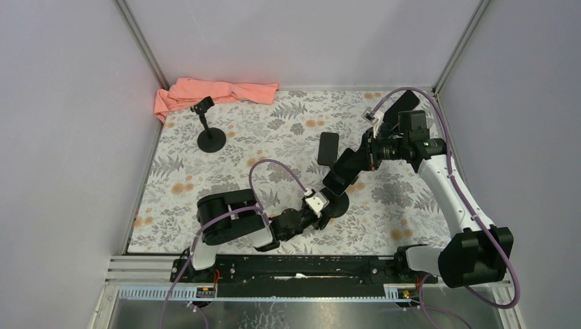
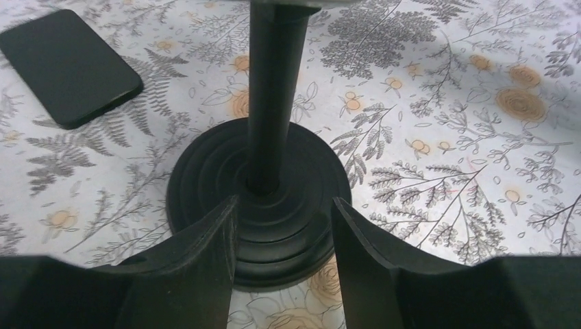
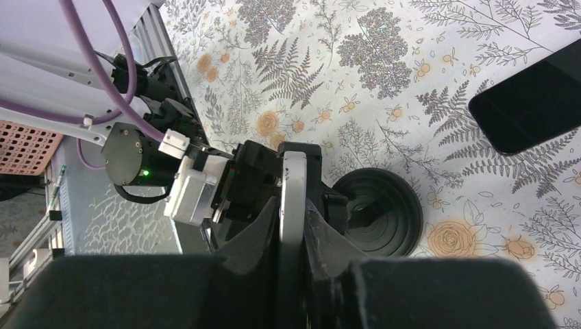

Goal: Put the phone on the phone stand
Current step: Move the phone stand with the phone to the center of the board, then pick up the phone stand at the center of the board.

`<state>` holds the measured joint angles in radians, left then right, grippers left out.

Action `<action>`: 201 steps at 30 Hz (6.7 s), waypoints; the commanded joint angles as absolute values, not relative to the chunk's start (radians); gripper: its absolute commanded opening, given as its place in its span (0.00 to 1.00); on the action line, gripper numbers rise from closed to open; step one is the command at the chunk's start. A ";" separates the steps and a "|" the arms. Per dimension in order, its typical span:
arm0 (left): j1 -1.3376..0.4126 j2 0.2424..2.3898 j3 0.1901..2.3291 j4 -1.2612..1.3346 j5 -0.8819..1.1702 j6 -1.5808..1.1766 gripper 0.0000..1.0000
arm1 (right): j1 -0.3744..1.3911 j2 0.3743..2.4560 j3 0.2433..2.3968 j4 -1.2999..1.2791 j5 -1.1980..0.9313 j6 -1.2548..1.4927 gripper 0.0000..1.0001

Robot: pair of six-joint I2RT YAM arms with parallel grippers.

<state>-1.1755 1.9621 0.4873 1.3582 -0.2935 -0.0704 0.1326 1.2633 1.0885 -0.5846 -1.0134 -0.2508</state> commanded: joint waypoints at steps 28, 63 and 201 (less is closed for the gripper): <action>-1.046 2.031 0.461 1.510 -0.118 -0.482 0.58 | 0.008 1.398 1.189 -0.679 -1.085 -0.133 0.00; -1.061 0.761 0.318 0.333 -0.158 -0.535 0.99 | -0.550 1.819 1.753 -0.830 -0.992 -0.375 0.30; 0.015 1.558 0.616 1.298 0.863 -0.383 0.00 | -0.066 1.115 0.830 -0.522 -1.101 -0.544 1.00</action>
<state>0.1429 1.7008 0.6537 1.0805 0.6899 -0.3923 -0.0700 1.1156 0.8196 -0.5125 -1.1084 -0.5201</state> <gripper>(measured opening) 0.336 0.994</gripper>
